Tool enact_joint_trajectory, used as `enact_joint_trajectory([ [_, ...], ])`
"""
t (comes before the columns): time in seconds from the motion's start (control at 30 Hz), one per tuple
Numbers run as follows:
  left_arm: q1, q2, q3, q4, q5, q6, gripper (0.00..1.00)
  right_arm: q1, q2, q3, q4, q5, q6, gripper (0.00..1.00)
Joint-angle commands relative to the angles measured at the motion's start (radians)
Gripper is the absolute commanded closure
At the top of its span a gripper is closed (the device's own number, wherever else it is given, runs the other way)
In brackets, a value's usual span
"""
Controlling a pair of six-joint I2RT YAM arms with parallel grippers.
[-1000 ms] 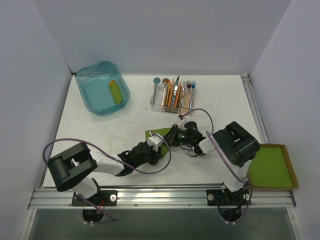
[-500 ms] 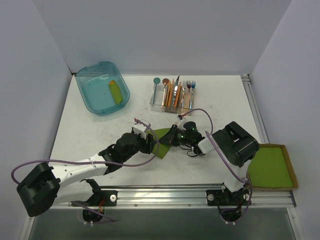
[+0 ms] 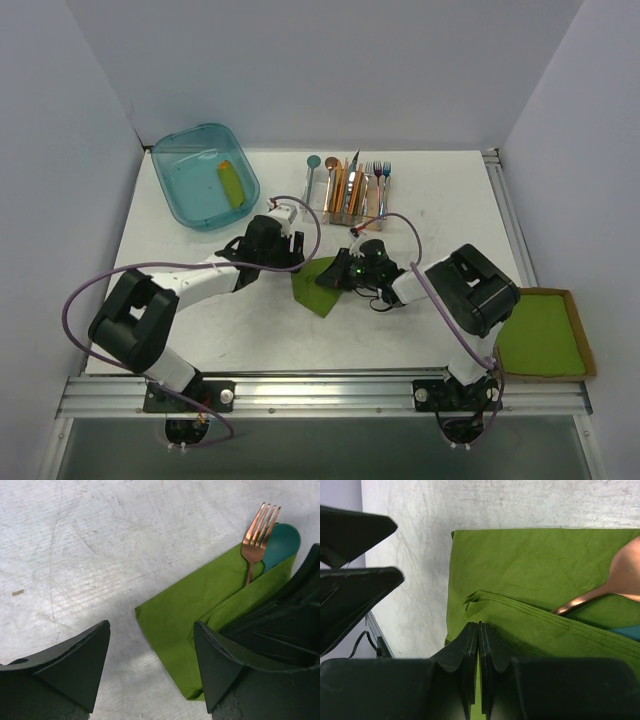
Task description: Place the utensils on the paper napkin and roll it up
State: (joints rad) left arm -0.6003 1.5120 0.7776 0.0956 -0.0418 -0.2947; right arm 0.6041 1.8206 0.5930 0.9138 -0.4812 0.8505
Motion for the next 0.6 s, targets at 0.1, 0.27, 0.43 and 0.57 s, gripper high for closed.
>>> enact_joint_trajectory([
  [0.1, 0.025, 0.1, 0.103, -0.086, 0.105, 0.026, 0.24, 0.013, -0.037, 0.024, -0.136, 0.05, -0.054, 0.95],
  [0.27, 0.03, 0.174, 0.126, -0.074, 0.105, 0.028, 0.34, 0.014, -0.047, 0.019, -0.139, 0.055, -0.056, 0.96],
  [0.43, 0.034, 0.234, 0.147, -0.07, 0.115, 0.031, 0.45, 0.014, -0.055, 0.008, -0.136, 0.056, -0.054, 0.97],
  [0.57, 0.034, 0.247, 0.155, -0.074, 0.102, 0.034, 0.47, 0.016, -0.061, 0.005, -0.135, 0.056, -0.053, 0.97],
])
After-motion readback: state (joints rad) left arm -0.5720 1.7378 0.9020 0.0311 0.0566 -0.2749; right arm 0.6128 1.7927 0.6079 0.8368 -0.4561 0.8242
